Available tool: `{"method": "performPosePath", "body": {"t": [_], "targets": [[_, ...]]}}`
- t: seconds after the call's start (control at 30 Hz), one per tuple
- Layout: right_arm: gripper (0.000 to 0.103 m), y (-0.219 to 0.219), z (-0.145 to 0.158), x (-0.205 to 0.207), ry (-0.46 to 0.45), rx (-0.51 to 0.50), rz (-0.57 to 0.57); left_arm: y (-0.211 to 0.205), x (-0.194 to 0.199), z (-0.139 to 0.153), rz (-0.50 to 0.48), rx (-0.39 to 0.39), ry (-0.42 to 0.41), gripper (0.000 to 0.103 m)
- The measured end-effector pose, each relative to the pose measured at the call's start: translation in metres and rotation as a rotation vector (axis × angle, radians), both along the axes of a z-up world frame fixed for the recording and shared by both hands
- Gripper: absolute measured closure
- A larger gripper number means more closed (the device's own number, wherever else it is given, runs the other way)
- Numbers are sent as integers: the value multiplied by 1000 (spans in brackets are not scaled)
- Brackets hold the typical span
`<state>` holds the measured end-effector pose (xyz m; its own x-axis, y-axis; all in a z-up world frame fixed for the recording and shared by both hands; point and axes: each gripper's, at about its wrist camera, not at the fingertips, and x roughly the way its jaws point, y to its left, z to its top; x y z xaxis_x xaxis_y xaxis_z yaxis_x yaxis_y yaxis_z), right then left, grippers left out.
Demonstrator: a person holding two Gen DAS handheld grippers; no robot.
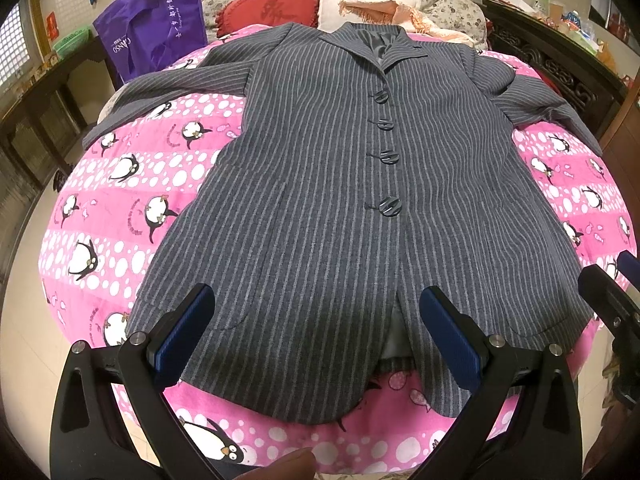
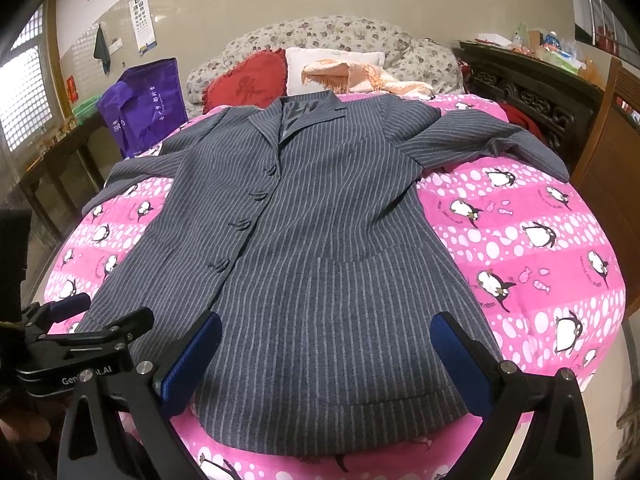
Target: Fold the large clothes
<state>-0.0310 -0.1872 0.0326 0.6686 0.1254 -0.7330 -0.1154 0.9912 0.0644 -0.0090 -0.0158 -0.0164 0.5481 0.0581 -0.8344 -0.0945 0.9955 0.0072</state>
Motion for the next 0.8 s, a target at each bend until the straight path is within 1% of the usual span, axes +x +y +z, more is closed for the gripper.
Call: {"method": "performPosePath", "body": {"t": [0.53, 0.8], "targets": [[0, 3, -4, 2, 8, 1, 2, -1, 0, -4, 2, -2, 2, 0], [0, 1, -18, 26, 40, -13, 4, 4, 25, -25, 13, -3, 50, 0]]}}
